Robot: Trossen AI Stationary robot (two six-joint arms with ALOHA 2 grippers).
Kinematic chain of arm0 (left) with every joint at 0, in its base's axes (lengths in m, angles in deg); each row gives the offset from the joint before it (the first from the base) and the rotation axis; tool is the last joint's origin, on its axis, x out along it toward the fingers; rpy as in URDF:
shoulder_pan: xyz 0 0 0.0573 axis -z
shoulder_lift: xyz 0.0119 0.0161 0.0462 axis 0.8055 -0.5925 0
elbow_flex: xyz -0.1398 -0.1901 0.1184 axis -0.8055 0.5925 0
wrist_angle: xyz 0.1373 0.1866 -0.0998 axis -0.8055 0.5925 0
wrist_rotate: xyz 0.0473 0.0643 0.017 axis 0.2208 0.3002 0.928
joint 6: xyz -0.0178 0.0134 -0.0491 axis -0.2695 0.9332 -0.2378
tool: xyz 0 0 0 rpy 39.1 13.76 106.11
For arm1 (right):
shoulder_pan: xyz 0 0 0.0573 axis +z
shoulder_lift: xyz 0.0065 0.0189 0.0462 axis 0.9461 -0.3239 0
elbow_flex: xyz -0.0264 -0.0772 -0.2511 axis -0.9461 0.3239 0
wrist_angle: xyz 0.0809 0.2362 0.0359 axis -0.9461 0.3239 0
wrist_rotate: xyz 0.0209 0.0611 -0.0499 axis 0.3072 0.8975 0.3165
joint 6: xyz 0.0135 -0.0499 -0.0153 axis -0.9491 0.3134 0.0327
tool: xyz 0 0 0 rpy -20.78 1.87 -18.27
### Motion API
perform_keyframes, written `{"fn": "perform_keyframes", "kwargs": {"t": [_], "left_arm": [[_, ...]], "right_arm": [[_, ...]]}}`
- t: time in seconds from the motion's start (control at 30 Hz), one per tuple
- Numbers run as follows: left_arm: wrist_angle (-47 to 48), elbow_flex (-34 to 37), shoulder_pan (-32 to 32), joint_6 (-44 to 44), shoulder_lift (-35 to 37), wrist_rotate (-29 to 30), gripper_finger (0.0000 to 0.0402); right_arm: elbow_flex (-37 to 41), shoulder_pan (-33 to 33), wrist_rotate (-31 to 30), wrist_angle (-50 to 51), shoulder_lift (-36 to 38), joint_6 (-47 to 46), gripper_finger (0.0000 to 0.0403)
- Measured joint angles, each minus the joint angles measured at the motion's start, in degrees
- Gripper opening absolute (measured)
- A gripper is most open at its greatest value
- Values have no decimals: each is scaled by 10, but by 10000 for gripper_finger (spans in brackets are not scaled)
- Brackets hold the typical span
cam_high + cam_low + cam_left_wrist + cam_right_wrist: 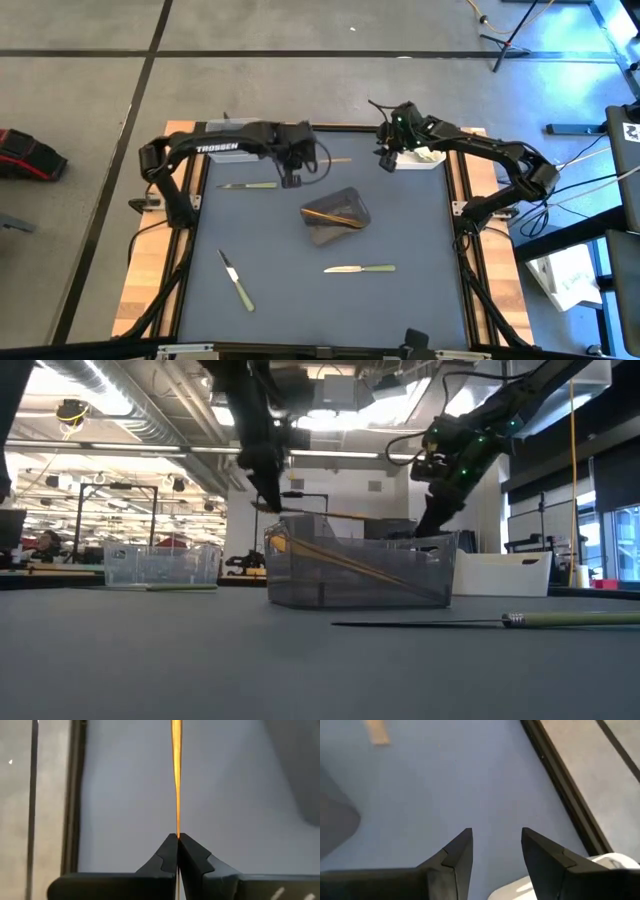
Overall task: Sort silverware by color (type)
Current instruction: Put the gold table knife into the black bin
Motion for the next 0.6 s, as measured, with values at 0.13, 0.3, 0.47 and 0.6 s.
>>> {"fn": "perform_keyframes", "kwargs": {"t": [0.13, 0.3, 0.47, 0.6], "left_arm": [[57, 0, 74, -49, 25, 34, 0], [94, 0, 162, -101, 33, 63, 0], [92, -1, 230, -120, 31, 61, 0], [94, -1, 254, -131, 27, 60, 0]], "right_arm": [[0, 0, 0, 12, 0, 1, 154], [0, 0, 0, 13, 0, -1, 154], [0, 0, 0, 14, 0, -4, 154], [0, 0, 0, 14, 0, -19, 154]]}}
